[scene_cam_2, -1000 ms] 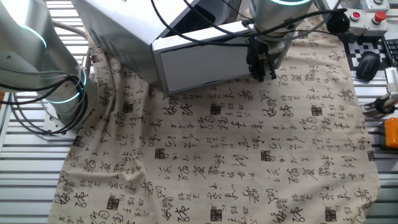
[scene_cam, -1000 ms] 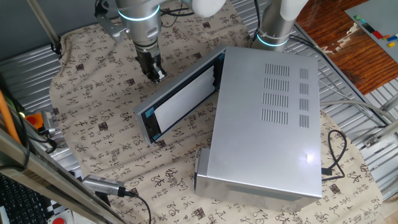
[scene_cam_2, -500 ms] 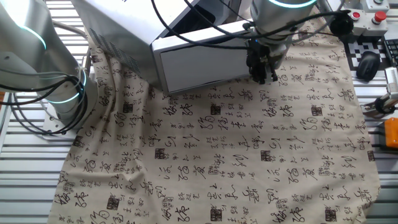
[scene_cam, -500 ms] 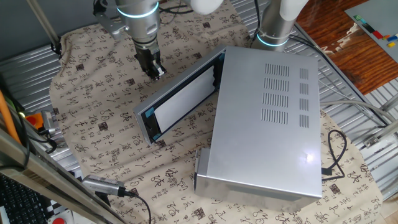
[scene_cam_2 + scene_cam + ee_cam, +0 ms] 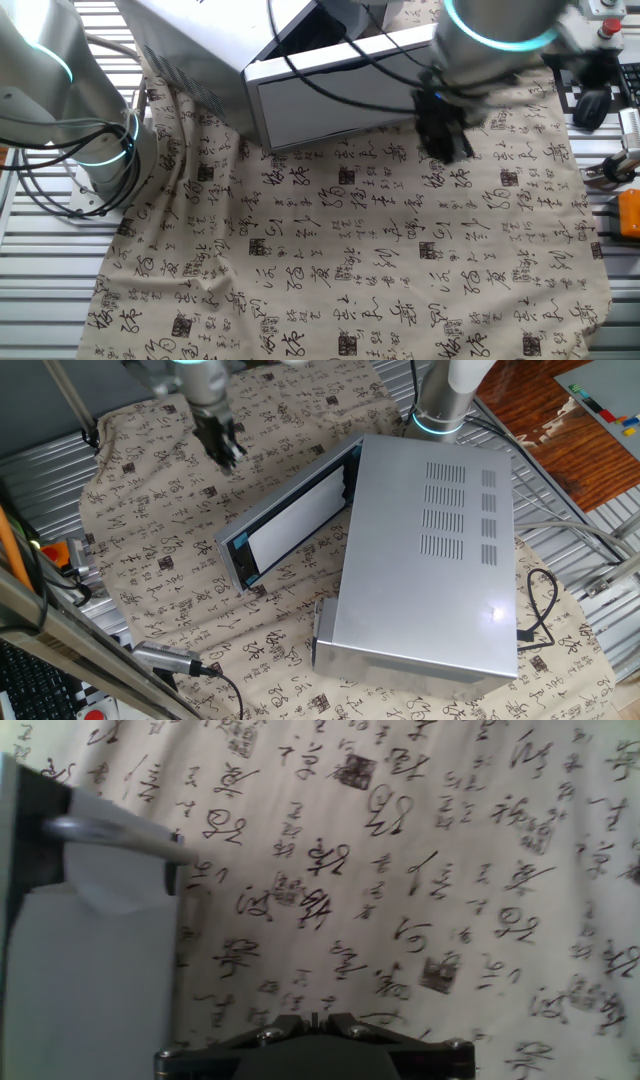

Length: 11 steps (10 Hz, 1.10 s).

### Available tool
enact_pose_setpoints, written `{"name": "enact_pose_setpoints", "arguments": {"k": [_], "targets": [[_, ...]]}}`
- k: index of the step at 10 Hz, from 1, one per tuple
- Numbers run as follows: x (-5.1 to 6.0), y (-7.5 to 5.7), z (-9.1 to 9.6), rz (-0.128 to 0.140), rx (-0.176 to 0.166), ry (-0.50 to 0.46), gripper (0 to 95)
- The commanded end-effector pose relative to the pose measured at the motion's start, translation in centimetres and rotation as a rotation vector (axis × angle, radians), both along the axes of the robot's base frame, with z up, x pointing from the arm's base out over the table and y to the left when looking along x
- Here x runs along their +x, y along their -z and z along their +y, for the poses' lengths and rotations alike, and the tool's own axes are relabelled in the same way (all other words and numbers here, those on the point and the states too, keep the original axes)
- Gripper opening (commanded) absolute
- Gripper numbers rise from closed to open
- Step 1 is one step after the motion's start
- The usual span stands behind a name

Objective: Close the microwave door

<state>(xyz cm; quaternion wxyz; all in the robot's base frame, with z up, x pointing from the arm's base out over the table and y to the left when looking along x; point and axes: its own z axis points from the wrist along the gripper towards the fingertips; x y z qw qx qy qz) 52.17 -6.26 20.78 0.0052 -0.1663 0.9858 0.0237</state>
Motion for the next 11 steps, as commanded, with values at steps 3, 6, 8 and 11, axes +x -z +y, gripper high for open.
{"name": "enact_pose_setpoints", "arguments": {"k": [3,6,8,11], "targets": [[-1.5,-2.6,1.3,0.004,-0.001,0.019,0.0],[-2.2,-4.0,2.5,0.006,0.003,0.026,0.0],[-2.2,-4.0,2.5,0.006,-0.016,-0.007,0.0],[-2.2,-4.0,2.5,0.009,-0.007,-0.074,0.0]]}}
